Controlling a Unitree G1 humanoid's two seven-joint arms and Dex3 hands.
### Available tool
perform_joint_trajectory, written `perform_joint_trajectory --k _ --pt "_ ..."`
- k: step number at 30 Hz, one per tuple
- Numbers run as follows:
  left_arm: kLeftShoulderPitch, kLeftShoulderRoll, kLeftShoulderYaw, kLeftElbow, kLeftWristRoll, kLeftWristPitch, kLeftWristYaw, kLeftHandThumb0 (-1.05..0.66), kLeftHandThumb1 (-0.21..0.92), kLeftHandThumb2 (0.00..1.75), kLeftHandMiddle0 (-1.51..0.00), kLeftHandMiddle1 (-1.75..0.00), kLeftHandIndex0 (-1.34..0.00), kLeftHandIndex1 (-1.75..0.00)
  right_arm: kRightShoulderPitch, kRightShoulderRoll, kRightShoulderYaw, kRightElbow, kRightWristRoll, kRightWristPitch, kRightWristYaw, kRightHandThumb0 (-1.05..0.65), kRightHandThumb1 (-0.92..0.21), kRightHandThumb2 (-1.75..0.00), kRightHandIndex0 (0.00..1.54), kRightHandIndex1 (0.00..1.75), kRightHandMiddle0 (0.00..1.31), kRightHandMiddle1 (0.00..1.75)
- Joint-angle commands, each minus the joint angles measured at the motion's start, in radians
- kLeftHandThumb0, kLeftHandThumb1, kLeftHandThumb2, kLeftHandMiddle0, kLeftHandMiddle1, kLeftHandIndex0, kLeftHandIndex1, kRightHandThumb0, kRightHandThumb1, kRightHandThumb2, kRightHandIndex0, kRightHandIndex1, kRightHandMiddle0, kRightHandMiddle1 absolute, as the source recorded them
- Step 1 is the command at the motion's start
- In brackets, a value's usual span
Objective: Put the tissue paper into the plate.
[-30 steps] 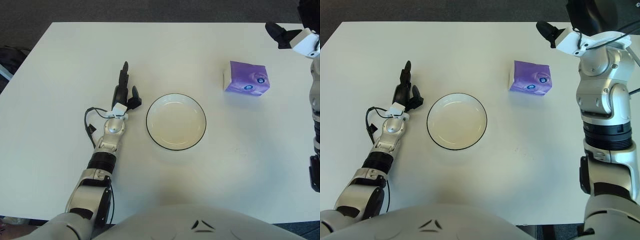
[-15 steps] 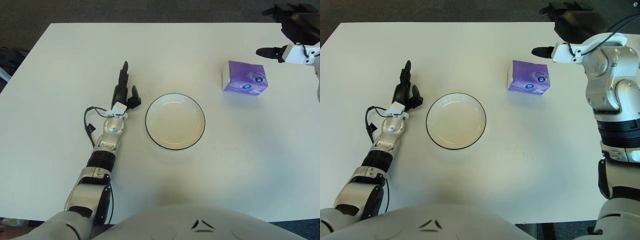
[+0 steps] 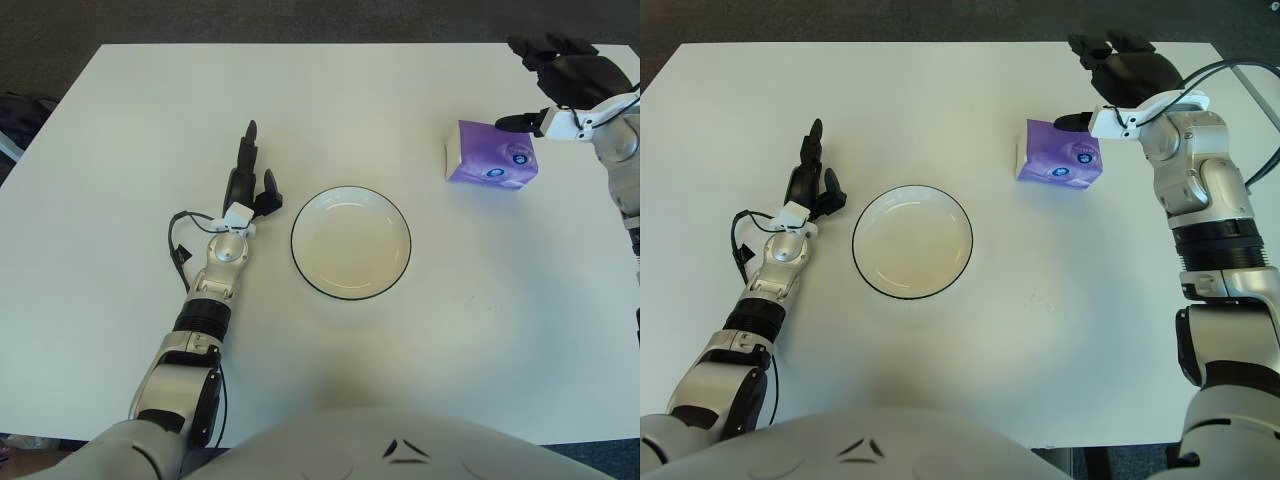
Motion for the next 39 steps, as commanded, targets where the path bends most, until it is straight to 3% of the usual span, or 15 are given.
perform_joint_trajectory --k 1,14,25,39 --pt "0.118 -0.022 -0.013 0.090 0.000 0.026 -0.011 -0.87 0.92 1.13 0.00 0.00 0.00 -0.10 -0.037 -0.019 0.021 0.036 -0.032 -0.029 -0.010 -1.05 -0.92 -0.37 0.00 0.00 0.00 0.00" --pt "0.128 -0.022 -0.010 0.071 -0.003 0.037 -0.012 -0.87 0.92 1.14 0.00 0.00 0.00 -0.11 -0.067 -0.026 0.052 0.125 -0.078 -0.067 -0.020 -1.05 -0.92 -0.39 0.00 0.00 0.00 0.00" --pt "0.125 -0.016 -0.010 0.079 0.002 0.034 -0.011 -0.86 0.92 1.14 0.00 0.00 0.00 -0.13 -0.052 -0.033 0.055 0.120 -0.072 -0.062 0.008 -1.05 -0.92 -0.39 0.00 0.00 0.00 0.00" --pt "0.122 -0.008 -0.007 0.091 0.004 0.019 -0.009 -0.85 0.92 1.13 -0.01 0.00 0.00 -0.13 -0.096 -0.073 0.074 0.123 -0.056 -0.073 0.184 -1.05 -0.92 -0.37 0.00 0.00 0.00 0.00"
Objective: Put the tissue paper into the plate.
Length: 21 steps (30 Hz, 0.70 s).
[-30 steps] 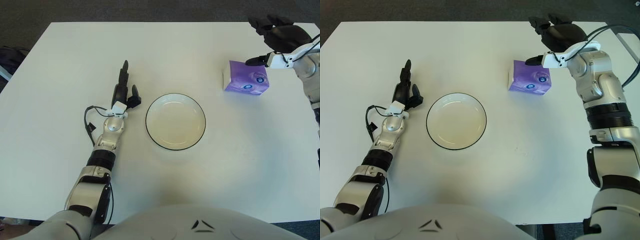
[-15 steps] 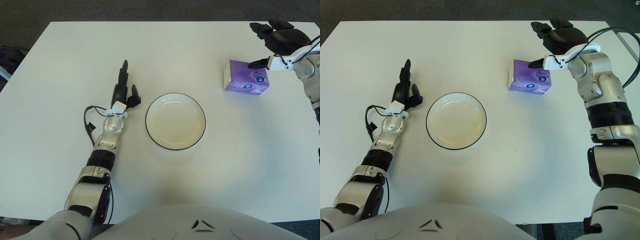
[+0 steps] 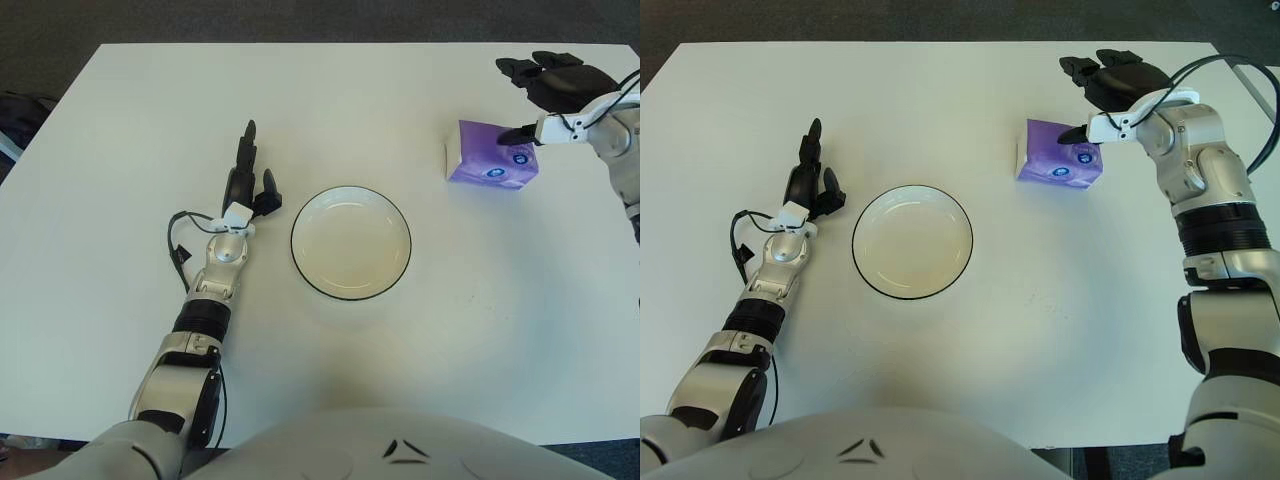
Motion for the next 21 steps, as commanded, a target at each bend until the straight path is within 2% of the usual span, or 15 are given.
perform_joint_trajectory --k 1,11,21 --pt "0.119 -0.010 -0.010 0.100 0.005 0.021 -0.009 -0.86 0.92 1.13 -0.01 -0.01 0.00 -0.12 -0.030 -0.036 0.006 0.001 0.003 -0.009 0.050 -1.05 -0.92 -0.37 0.00 0.00 0.00 0.00" --pt "0.114 -0.007 -0.009 0.111 0.004 0.021 -0.009 -0.85 0.92 1.13 -0.01 -0.01 0.00 -0.12 -0.032 -0.046 0.002 -0.013 0.017 -0.007 0.136 -1.05 -0.92 -0.31 0.00 0.00 0.00 0.00" --pt "0.108 -0.003 -0.013 0.122 0.011 0.009 -0.004 -0.84 0.92 1.13 -0.02 -0.01 0.00 -0.12 -0.009 -0.042 -0.001 -0.049 0.029 -0.024 0.174 -1.05 -0.92 -0.28 0.00 0.00 0.00 0.00"
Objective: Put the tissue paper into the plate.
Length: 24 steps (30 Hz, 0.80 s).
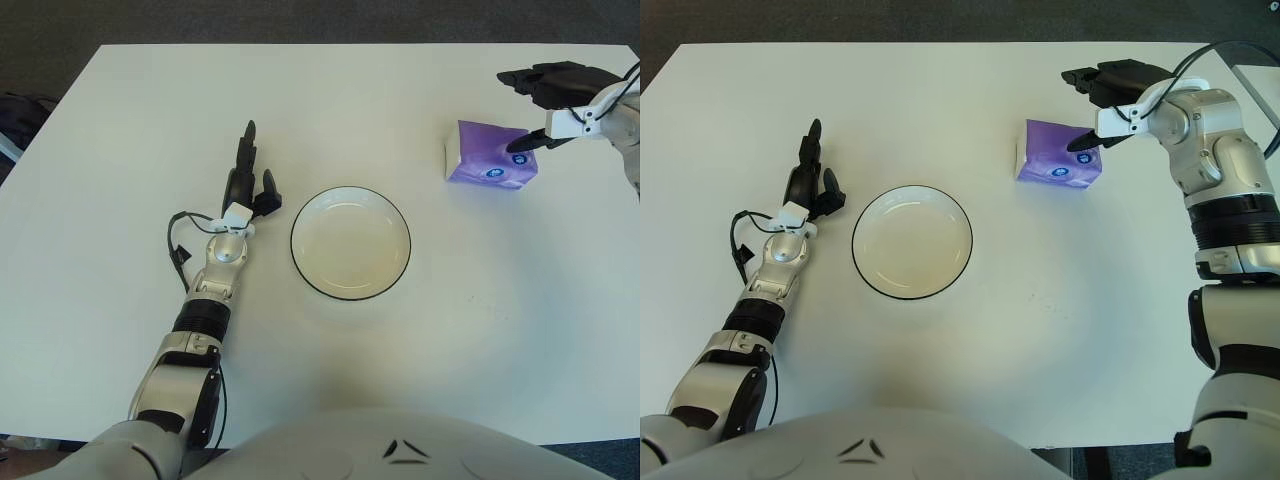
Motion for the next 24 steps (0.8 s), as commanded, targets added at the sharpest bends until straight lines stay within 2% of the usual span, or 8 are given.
perform_joint_trajectory --k 1,14,24 --pt "0.111 -0.011 -0.014 0.112 0.012 0.014 -0.003 -0.85 0.92 1.13 -0.02 -0.01 0.00 -0.12 0.020 -0.019 -0.002 -0.027 0.017 -0.011 0.013 -1.05 -0.92 -0.28 0.00 0.00 0.00 0.00" --pt "0.107 -0.017 -0.010 0.116 0.007 0.004 0.003 -0.86 0.92 1.12 -0.02 0.00 0.00 -0.11 0.076 0.001 0.009 -0.072 0.006 -0.021 0.008 -1.05 -0.92 -0.26 0.00 0.00 0.00 0.00" --pt "0.106 -0.020 -0.008 0.117 -0.001 0.002 -0.007 -0.85 0.92 1.11 -0.02 -0.01 0.00 -0.12 0.113 0.019 0.019 -0.094 0.007 -0.029 0.001 -1.05 -0.92 -0.32 0.00 0.00 0.00 0.00"
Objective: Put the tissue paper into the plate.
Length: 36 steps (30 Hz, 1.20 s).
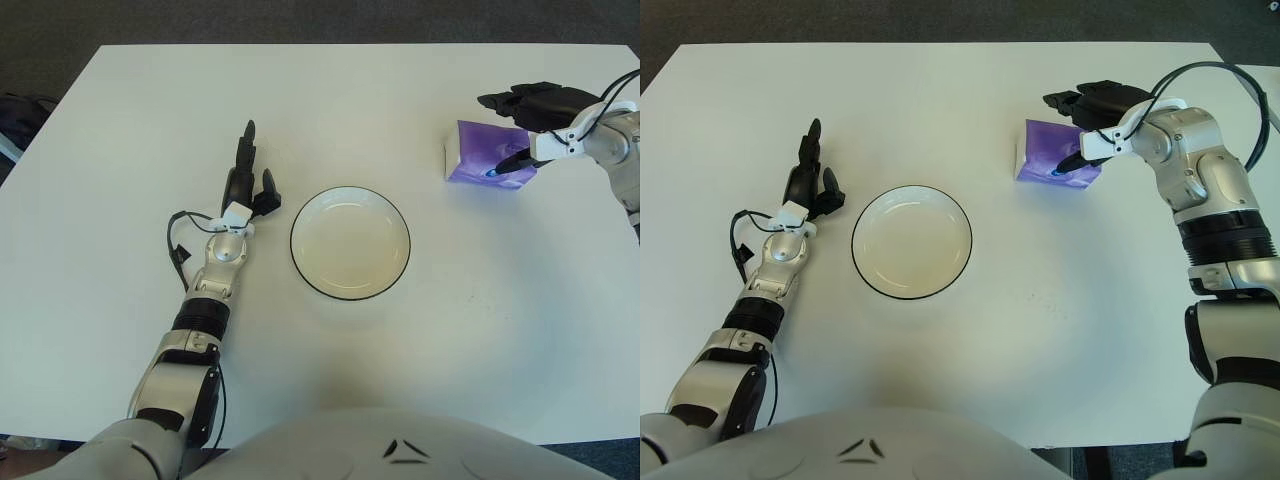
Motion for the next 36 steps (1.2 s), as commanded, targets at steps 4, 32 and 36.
perform_joint_trajectory --k 4,32,36 --pt "0.115 -0.017 -0.010 0.102 0.001 0.010 -0.008 -0.85 0.92 1.11 -0.02 -0.01 0.00 -0.12 0.032 0.010 0.008 -0.033 0.008 -0.005 -0.003 -1.05 -0.92 -0.33 0.00 0.00 0.00 0.00" --pt "0.110 -0.007 -0.013 0.114 0.013 0.010 -0.002 -0.84 0.92 1.10 -0.01 0.00 0.00 -0.09 0.119 0.049 0.022 -0.034 -0.003 -0.017 -0.089 -1.05 -0.92 -0.39 0.00 0.00 0.00 0.00" --pt "0.109 -0.007 -0.012 0.116 0.011 0.010 -0.002 -0.84 0.92 1.10 -0.01 0.00 0.00 -0.09 0.131 0.055 0.025 -0.033 -0.003 -0.016 -0.099 -1.05 -0.92 -0.40 0.00 0.00 0.00 0.00"
